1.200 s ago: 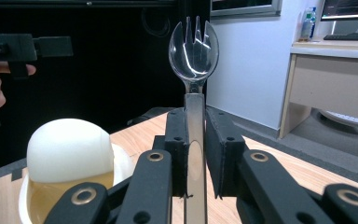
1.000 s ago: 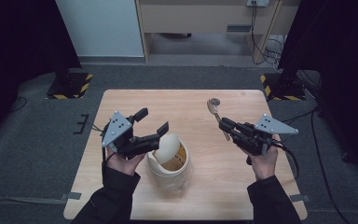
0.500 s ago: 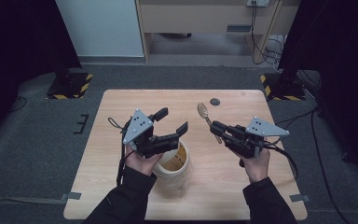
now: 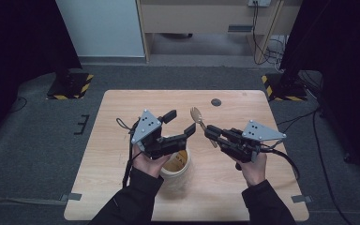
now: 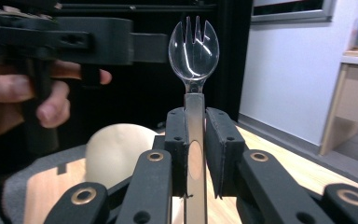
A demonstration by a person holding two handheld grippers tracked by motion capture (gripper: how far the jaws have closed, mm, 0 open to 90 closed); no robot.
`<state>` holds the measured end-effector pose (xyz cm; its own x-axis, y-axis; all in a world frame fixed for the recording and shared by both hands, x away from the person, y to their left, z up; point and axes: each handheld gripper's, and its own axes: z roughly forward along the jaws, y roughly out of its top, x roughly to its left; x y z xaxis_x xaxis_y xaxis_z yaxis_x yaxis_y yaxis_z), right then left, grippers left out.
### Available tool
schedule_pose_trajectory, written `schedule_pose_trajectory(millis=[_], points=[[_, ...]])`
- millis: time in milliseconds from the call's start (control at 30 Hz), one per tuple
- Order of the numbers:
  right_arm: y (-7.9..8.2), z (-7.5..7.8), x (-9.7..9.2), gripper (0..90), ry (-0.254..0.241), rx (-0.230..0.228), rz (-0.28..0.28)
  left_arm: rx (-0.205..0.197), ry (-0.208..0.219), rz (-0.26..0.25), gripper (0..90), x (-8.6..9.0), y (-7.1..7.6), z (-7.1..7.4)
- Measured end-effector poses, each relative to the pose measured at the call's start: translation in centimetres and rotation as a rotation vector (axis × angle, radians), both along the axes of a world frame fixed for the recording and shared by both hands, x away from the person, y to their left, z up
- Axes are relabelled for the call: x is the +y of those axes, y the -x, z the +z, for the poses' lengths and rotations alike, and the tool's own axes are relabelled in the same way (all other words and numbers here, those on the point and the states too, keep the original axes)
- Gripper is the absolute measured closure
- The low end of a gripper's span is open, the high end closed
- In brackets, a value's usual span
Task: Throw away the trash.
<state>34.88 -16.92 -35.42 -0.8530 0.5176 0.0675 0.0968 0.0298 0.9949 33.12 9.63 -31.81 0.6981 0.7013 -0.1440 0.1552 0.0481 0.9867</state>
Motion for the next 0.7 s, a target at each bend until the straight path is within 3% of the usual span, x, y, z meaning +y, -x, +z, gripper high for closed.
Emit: schedule_pose_trajectory(millis=[233,700], points=[[0.0,-0.4,0.5,79.5,0.006,0.010,0.024,0.034,0.011,0.001,32.7,-0.8,-0.1,-0.1],[0.0,-0.6,0.8,79.4,-0.005,0.024,0.056,0.104,0.050,-0.014,61.2,-1.6,-0.6,-0.4]])
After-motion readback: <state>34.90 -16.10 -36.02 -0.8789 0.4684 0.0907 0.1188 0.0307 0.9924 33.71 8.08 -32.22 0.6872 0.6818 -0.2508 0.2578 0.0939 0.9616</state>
